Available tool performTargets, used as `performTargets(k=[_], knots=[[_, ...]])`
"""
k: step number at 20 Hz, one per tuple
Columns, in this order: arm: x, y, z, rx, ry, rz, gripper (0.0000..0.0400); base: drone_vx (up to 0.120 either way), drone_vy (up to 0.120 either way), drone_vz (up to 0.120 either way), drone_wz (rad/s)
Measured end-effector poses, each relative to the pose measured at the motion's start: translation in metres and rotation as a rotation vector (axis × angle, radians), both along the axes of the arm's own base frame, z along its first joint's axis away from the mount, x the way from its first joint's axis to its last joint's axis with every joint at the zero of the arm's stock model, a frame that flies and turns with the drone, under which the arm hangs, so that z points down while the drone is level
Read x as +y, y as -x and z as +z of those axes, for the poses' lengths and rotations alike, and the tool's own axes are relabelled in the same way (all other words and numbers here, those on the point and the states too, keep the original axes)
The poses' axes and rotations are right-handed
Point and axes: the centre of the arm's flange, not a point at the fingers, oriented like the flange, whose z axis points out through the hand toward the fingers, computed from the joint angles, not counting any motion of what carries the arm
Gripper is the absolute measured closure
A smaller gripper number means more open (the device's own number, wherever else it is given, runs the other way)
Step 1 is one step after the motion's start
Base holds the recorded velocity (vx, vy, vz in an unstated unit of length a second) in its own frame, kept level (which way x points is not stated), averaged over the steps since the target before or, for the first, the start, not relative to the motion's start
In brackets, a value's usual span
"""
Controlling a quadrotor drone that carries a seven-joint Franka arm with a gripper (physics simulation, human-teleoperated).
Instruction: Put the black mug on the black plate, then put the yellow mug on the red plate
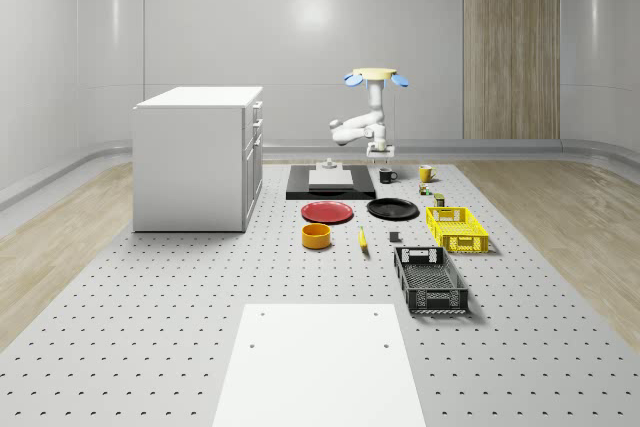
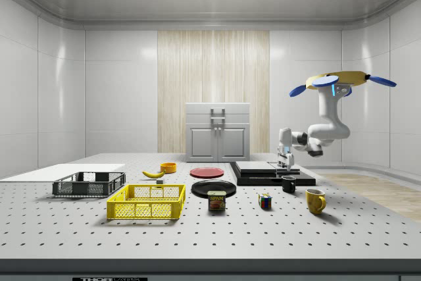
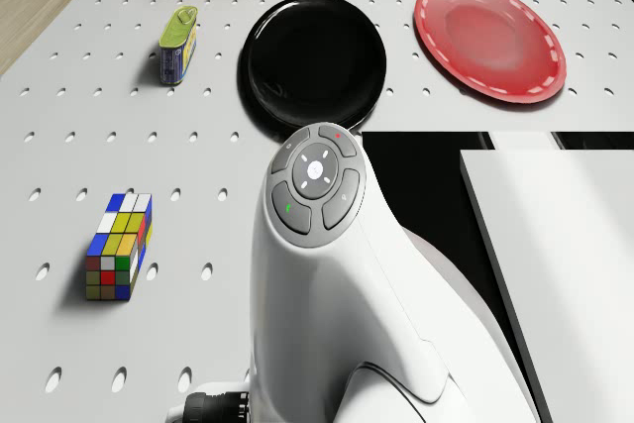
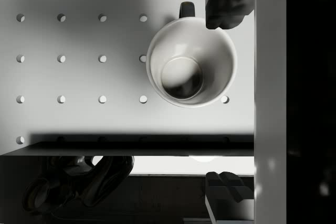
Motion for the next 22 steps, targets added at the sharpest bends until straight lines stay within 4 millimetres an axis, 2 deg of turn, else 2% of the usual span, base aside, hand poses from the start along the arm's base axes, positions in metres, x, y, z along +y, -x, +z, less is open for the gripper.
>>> performTargets(k=[2, 15, 22], knots=[[0.0, 0.0, 0.0, 0.0, 0.0, 0.0, 0.0, 0.0, 0.0, -0.12, 0.0], [0.0, 0.0, 0.037, 0.0, 0.0, 0.0, 0.0, 0.0, 0.0, 0.0, 0.0], [0.0, 0.002, 0.046, 0.0, 0.0, 0.001, 0.0, 0.0, 0.0, 0.0, 0.0]])
